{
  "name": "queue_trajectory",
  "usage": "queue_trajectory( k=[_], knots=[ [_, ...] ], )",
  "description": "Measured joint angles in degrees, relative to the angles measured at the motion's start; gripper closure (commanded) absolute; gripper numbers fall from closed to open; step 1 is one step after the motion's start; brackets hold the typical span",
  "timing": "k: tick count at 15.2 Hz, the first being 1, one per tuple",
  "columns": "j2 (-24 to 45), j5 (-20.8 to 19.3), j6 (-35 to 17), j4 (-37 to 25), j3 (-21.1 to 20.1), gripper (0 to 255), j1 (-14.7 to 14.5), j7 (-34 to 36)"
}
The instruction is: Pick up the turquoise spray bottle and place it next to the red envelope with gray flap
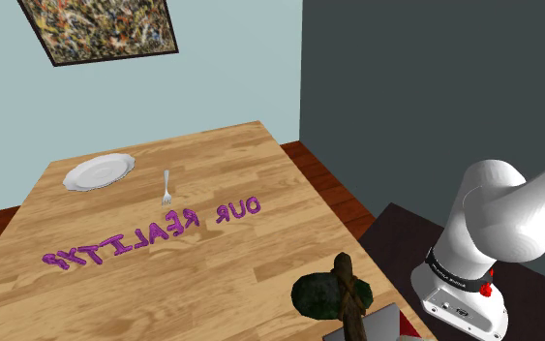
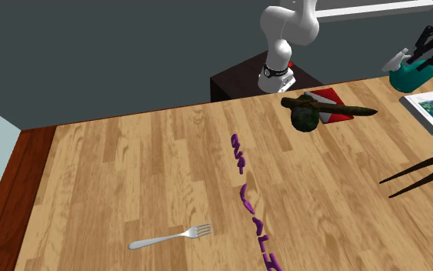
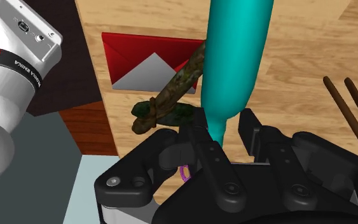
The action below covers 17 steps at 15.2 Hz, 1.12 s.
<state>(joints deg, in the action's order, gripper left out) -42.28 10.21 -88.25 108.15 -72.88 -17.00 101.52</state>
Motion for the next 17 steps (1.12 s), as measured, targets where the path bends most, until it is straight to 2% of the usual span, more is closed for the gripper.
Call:
queue_trajectory(
  k=[17],
  knots=[
    [-1.8, 3.8, -10.7, 10.2, -6.0, 255, 0.2, 2.5]
  ],
)
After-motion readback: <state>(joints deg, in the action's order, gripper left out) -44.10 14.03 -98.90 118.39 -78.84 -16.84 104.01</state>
